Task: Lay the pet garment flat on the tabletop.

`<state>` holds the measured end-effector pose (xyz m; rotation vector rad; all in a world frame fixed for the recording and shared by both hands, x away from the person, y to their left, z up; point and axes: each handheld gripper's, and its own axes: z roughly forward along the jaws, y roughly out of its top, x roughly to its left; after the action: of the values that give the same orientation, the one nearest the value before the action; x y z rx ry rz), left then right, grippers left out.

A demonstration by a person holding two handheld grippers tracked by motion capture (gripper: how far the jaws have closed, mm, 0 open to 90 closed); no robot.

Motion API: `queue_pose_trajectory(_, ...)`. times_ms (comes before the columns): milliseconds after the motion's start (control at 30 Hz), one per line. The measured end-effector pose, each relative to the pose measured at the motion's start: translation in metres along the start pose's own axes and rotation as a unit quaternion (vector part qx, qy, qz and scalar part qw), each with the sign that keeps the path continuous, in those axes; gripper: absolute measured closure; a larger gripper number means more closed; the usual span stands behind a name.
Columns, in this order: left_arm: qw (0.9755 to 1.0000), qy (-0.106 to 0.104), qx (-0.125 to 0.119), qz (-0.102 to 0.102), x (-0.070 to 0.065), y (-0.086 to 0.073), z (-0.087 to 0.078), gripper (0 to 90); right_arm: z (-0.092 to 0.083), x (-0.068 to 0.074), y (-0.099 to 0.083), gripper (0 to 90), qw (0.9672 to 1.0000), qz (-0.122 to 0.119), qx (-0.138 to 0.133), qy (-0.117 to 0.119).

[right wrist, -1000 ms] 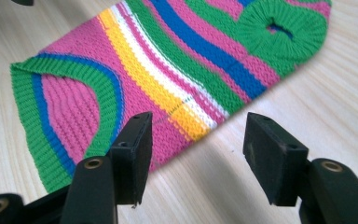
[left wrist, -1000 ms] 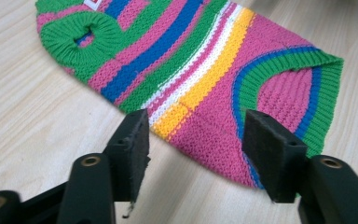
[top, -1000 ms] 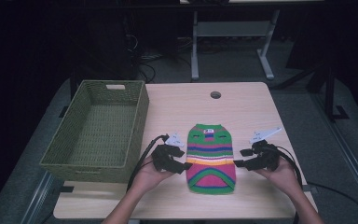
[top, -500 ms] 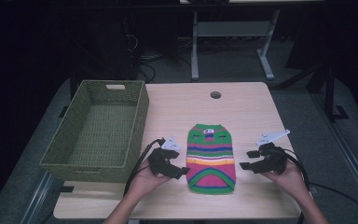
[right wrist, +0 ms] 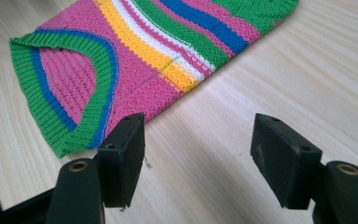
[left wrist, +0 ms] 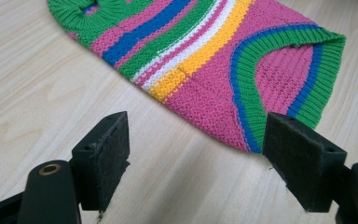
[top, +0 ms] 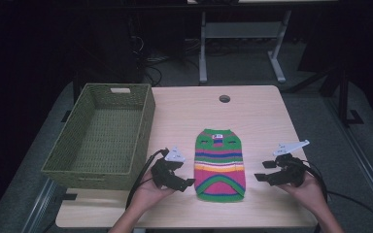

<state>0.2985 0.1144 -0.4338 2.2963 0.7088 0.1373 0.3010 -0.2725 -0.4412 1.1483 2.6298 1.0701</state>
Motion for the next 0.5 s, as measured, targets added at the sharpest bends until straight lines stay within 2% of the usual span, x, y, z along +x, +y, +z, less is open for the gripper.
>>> queue_pose_trajectory(200,1.0000,0.001,-0.002,0.005,-0.003,-0.004,-0.003,22.4,-0.004,0.000,-0.006,33.5,1.0000,0.002,-0.005,-0.001)
queue_pose_trajectory(500,0.9999,0.003,-0.014,-0.002,-0.004,-0.013,-0.010,22.5,-0.010,0.000,-0.017,32.4,0.9999,0.009,-0.013,-0.005)
